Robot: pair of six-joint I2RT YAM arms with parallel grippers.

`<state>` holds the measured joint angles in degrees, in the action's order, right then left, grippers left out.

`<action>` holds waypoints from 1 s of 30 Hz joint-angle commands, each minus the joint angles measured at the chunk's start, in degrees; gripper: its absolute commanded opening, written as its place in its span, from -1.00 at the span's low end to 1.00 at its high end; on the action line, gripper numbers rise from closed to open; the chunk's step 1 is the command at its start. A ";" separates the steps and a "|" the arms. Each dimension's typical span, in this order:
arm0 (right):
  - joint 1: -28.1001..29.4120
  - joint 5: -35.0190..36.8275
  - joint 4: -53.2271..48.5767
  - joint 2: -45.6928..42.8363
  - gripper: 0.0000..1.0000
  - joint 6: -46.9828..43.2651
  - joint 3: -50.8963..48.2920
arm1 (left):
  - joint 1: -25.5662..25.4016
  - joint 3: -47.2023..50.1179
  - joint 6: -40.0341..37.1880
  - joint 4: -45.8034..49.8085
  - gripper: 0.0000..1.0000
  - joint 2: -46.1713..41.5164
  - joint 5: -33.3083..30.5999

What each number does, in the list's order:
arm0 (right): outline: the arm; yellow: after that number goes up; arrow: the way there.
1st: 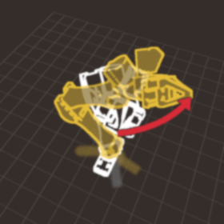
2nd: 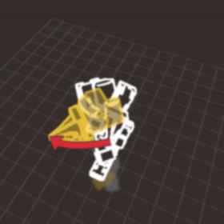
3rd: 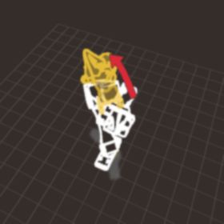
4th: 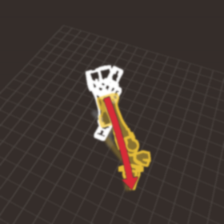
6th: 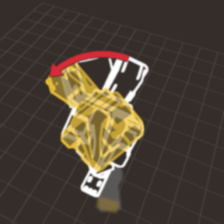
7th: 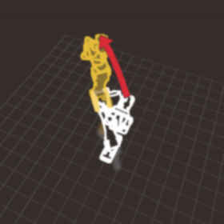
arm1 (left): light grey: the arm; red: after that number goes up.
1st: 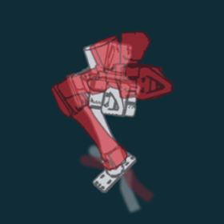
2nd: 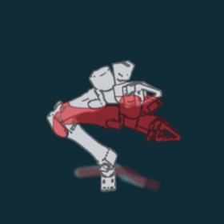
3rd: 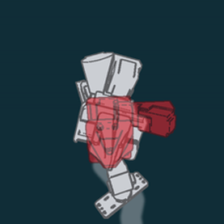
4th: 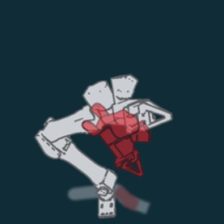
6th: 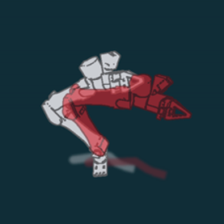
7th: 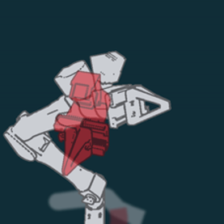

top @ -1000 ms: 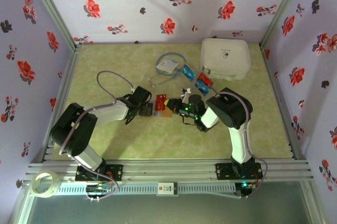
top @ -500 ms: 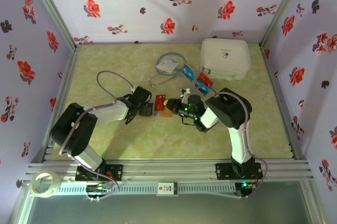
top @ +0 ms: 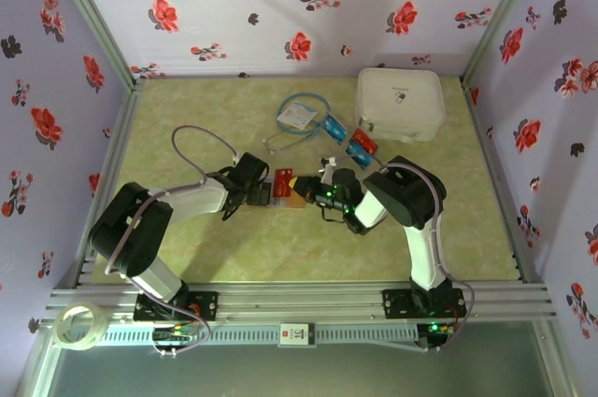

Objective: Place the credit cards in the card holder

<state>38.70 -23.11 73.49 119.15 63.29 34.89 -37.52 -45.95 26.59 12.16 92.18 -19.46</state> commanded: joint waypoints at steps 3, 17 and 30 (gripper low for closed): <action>0.59 3.27 -1.37 0.61 -1.00 -0.62 -2.39 | 0.12 2.25 -0.33 4.28 0.99 0.64 -1.29; 0.59 6.12 -4.85 -1.44 -1.00 -1.94 -3.86 | 0.07 2.27 -0.32 4.26 0.99 0.63 -1.31; 1.62 6.25 -6.35 -1.69 -1.00 -2.47 -3.21 | 0.03 2.40 -0.28 4.17 0.99 0.73 -1.28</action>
<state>39.68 -18.31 72.20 117.23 63.00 32.80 -37.52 -45.89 26.59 12.05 92.16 -19.46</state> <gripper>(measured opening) 0.054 0.996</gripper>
